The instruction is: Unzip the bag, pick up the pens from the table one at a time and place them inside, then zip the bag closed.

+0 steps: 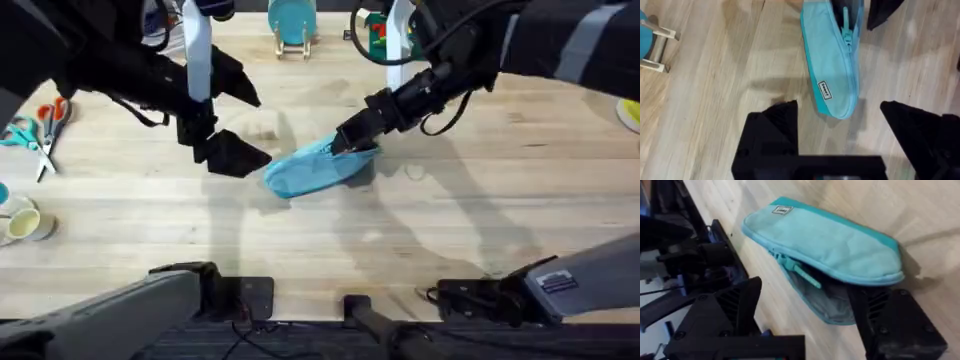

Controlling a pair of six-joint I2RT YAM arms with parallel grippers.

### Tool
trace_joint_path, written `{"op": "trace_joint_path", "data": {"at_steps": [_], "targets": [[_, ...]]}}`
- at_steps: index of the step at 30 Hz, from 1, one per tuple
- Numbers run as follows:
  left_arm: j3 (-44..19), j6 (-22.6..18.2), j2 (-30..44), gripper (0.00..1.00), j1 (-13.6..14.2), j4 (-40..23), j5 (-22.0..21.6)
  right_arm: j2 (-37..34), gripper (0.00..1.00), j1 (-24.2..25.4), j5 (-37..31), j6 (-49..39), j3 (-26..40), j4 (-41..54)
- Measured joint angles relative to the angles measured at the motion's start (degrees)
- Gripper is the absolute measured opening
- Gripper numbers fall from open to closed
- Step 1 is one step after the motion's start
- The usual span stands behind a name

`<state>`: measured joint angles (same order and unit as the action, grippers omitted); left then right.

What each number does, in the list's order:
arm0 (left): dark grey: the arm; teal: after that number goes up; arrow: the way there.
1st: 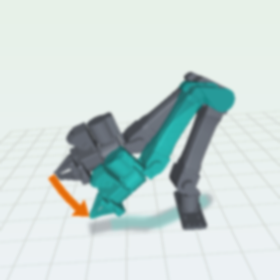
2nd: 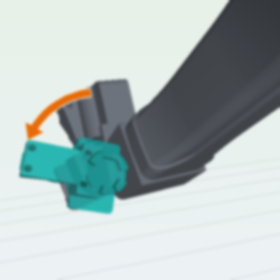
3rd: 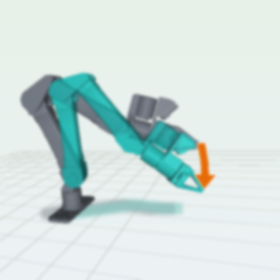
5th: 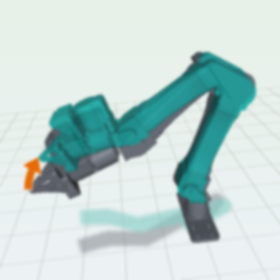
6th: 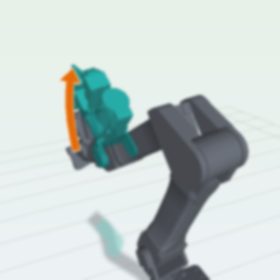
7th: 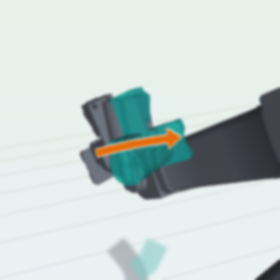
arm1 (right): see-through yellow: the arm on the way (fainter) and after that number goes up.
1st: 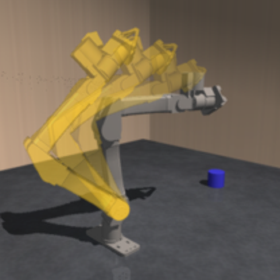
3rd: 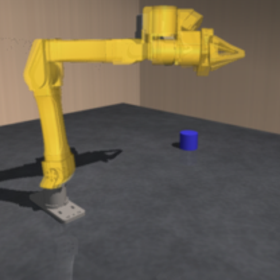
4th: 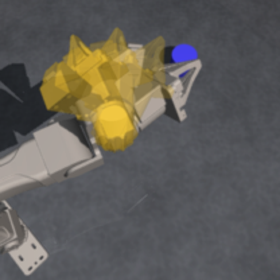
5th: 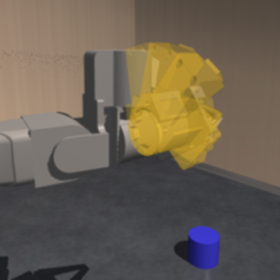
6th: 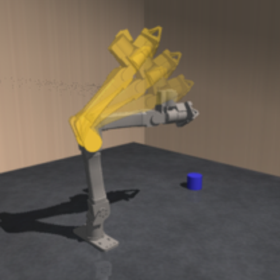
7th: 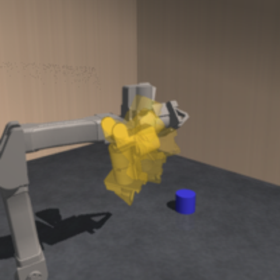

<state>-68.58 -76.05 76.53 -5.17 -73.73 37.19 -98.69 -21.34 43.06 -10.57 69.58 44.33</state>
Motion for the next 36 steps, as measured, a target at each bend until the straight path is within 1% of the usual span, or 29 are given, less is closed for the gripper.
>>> {"op": "trace_joint_path", "data": {"at_steps": [4, 8, 18, 21, 26, 36], "targets": [[0.0, 0.0, 0.0, 0.994, 0.0, 0.0, 0.0, 0.0, 0.995, 0.0, 1.3, 0.0, 0.0, 1.2], [0.0, 0.0, 0.0, 0.993, 0.0, 0.0, 0.0, 0.0, 0.995, -0.7, 1.8, 0.0, 0.0, 0.5], [0.0, 0.0, 0.0, 0.994, 0.0, 0.0, 0.0, 0.0, 0.995, -6.2, 1.8, 0.0, 0.0, -1.1], [0.0, 0.0, 0.0, 0.994, 0.0, 0.0, 0.0, -0.1, 0.995, -7.1, 2.2, 0.0, 0.0, -1.4], [0.0, 0.0, 0.0, 0.994, 0.0, 0.0, 0.0, 0.0, 0.995, -7.0, 6.1, 0.0, 0.0, -1.5], [0.0, 0.0, 0.0, 0.993, 0.0, 0.0, 0.0, 0.0, 0.995, -6.6, 11.0, 0.0, 0.0, -1.5]]}}
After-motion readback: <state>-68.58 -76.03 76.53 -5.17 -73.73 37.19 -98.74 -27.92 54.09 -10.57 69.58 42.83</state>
